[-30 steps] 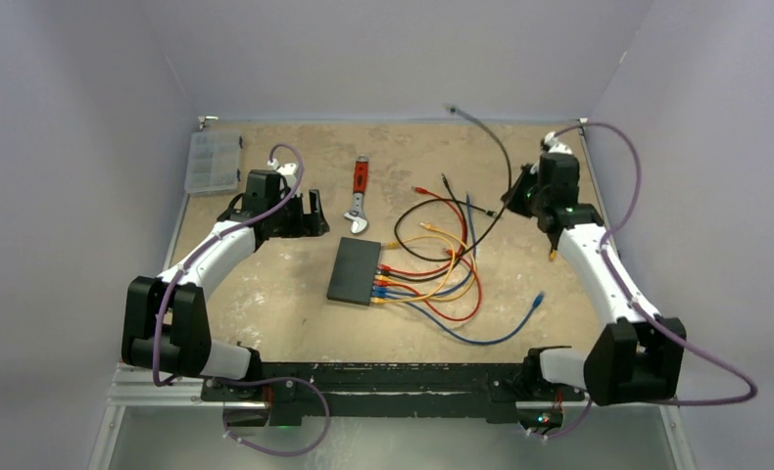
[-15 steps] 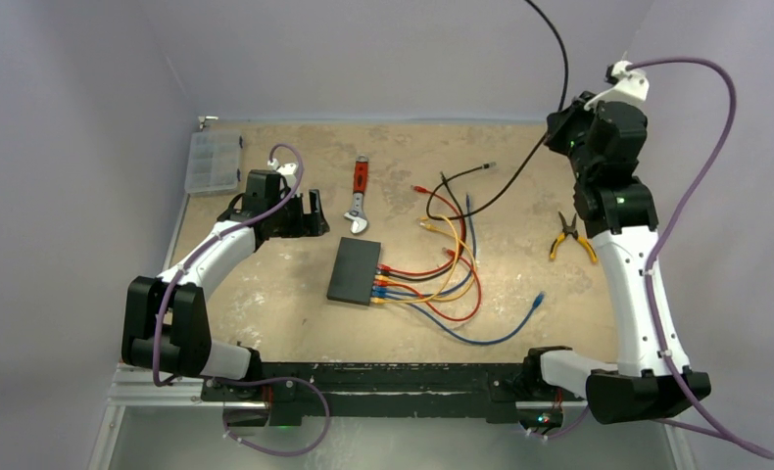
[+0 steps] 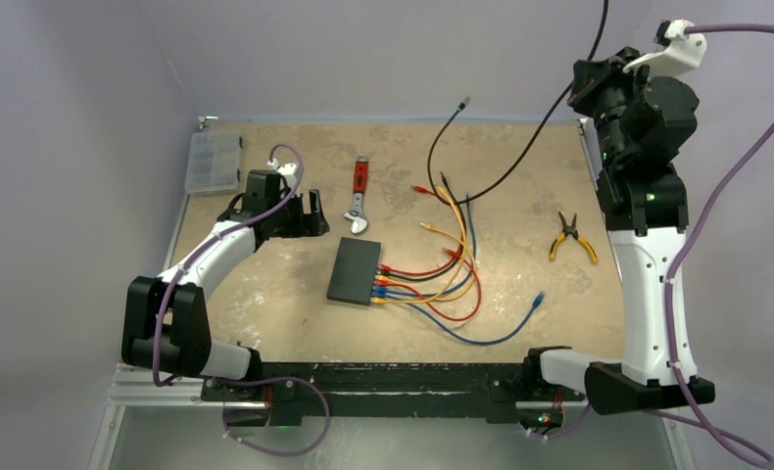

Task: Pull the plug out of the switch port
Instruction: Pick up the connector from the center of the board, then place the connector at the center of the board.

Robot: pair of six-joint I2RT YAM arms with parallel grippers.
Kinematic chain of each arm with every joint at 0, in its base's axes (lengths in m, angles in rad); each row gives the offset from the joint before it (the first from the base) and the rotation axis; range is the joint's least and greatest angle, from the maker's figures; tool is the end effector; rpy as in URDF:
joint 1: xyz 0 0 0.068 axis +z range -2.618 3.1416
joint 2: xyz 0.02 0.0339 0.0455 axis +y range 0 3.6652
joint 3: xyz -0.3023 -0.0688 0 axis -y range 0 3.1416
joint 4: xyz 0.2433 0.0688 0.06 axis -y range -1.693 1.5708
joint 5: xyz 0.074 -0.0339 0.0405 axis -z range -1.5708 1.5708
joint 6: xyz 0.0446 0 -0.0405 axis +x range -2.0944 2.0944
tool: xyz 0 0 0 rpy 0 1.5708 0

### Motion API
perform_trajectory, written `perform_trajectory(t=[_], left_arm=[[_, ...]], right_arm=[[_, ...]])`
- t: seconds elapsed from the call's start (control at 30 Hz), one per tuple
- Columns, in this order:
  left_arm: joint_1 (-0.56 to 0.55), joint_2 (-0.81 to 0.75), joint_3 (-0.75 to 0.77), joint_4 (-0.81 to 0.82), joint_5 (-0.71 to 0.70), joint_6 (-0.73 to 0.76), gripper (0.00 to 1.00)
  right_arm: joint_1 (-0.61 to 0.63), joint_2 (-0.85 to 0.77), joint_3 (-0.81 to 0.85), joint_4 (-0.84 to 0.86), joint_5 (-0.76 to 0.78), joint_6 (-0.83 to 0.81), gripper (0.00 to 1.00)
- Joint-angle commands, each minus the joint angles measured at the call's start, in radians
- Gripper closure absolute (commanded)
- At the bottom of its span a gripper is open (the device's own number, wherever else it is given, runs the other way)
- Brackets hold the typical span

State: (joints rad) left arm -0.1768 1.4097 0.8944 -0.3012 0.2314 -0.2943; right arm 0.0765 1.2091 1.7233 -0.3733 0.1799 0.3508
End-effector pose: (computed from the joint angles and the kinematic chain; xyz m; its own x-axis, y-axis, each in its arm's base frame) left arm 0.2868 -0.0616 0.2586 -0.7811 -0.1473 -0.6069 0.1037 0.9277 -0.3586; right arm 0.2121 0.0083 0.5847 0.1664 0.3518 -0.9212 0.0472 0.9303 0.3638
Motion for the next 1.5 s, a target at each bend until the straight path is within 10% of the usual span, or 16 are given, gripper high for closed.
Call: perform_trajectory(t=[0.0, 0.87, 1.47], left_arm=[[0.007, -0.023, 0.004, 0.027, 0.007, 0.015, 0.18], [0.007, -0.029, 0.004, 0.025, -0.004, 0.02, 0.18], [0.007, -0.035, 0.005, 0.019, -0.011, 0.023, 0.18]], right_arm=[[-0.004, 0.035, 0.102, 0.111, -0.078, 0.022, 1.0], [-0.029, 0.371, 0.002, 0.278, -0.499, 0.13, 1.0], [-0.284, 0.627, -0.122, 0.514, -0.77, 0.416, 1.0]])
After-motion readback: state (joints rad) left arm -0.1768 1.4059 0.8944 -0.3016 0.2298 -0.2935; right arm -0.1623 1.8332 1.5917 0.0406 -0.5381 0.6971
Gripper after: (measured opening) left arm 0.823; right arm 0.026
